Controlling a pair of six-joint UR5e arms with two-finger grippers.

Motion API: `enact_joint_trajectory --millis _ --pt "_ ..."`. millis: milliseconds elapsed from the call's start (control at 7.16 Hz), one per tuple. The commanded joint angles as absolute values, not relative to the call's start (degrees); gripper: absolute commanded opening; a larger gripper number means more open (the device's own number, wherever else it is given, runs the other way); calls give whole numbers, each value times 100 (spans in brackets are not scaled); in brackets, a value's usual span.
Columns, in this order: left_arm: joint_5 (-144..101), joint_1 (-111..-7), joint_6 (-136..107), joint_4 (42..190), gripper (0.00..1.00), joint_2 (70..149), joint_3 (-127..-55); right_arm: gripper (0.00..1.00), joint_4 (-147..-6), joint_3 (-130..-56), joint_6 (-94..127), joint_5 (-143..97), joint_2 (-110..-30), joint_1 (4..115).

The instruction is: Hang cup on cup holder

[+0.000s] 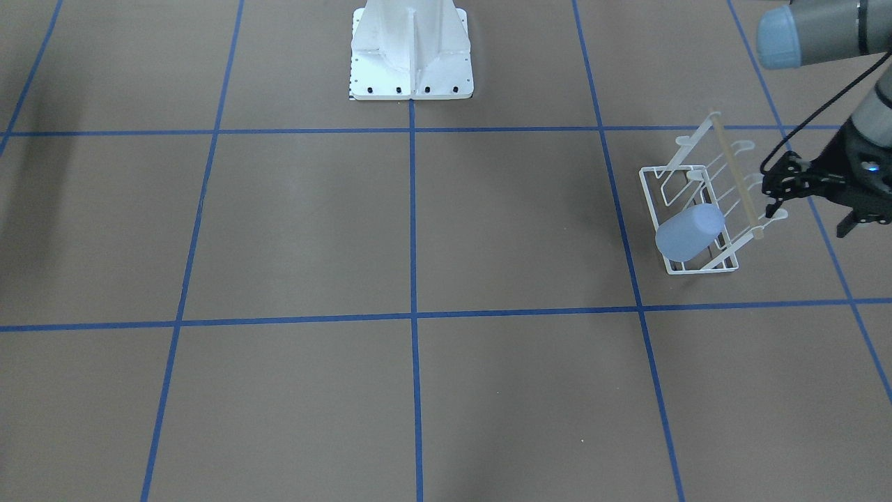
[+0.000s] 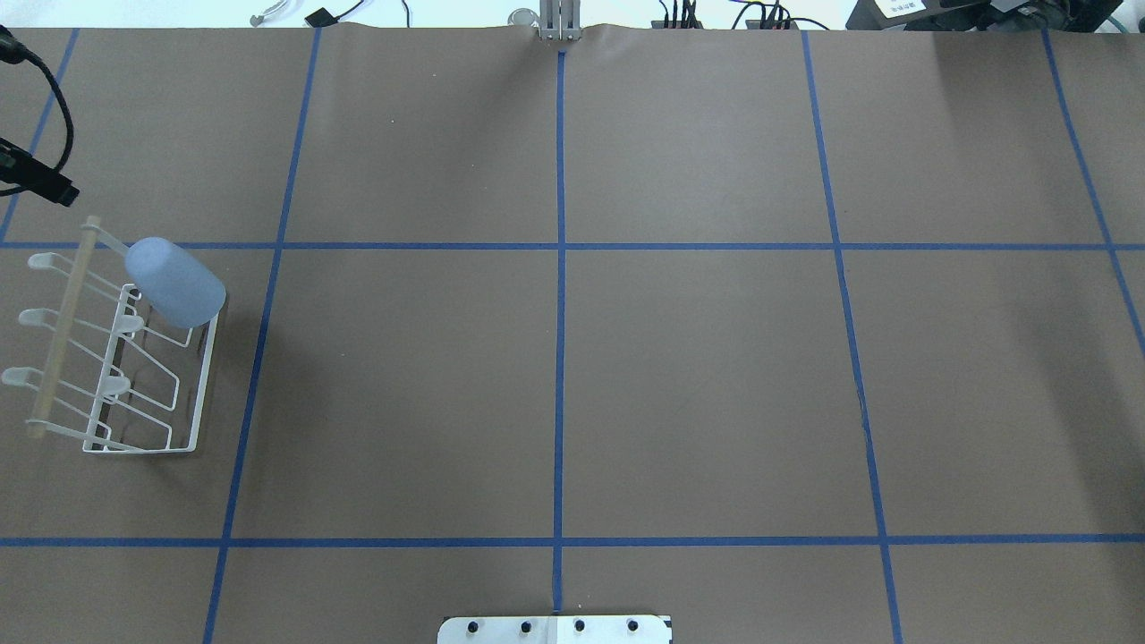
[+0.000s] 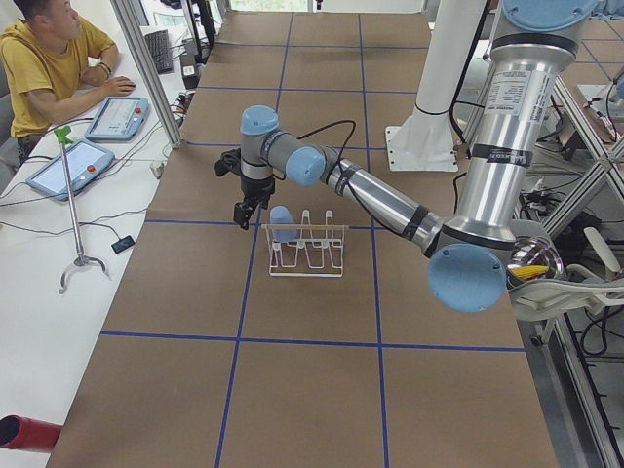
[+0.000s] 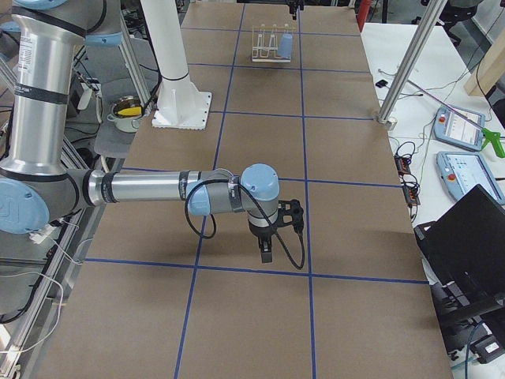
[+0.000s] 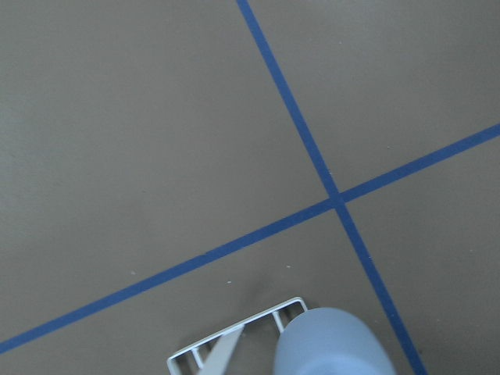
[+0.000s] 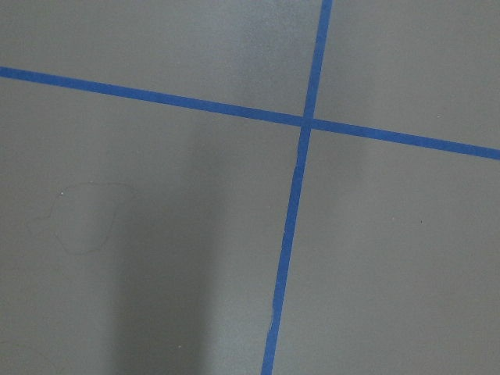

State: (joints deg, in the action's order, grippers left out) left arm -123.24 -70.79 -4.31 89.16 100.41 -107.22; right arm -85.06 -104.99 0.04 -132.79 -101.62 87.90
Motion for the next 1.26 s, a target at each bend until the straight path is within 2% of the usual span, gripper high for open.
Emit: enact_joint_trajectory --millis 0,279,559,699,1118 --pt "-13135 -8273 1334 8842 98 10011 -9736 100 -8621 -10503 9 -13307 -10134 8929" --pt "-13237 -8893 1784 8650 98 10011 -9203 100 -8745 -10512 17 -13254 -10125 8982" --pt "-13315 -9112 1784 7896 98 9739 -9298 100 -8745 -10512 26 -13254 -10116 8991" --pt "-13315 -9471 1758 7910 98 9434 -9525 100 -8745 -10512 26 -13245 -10125 8991" --pt "-13237 -9536 1731 7910 98 9080 -9938 100 -8736 -10521 35 -13236 -10125 8991"
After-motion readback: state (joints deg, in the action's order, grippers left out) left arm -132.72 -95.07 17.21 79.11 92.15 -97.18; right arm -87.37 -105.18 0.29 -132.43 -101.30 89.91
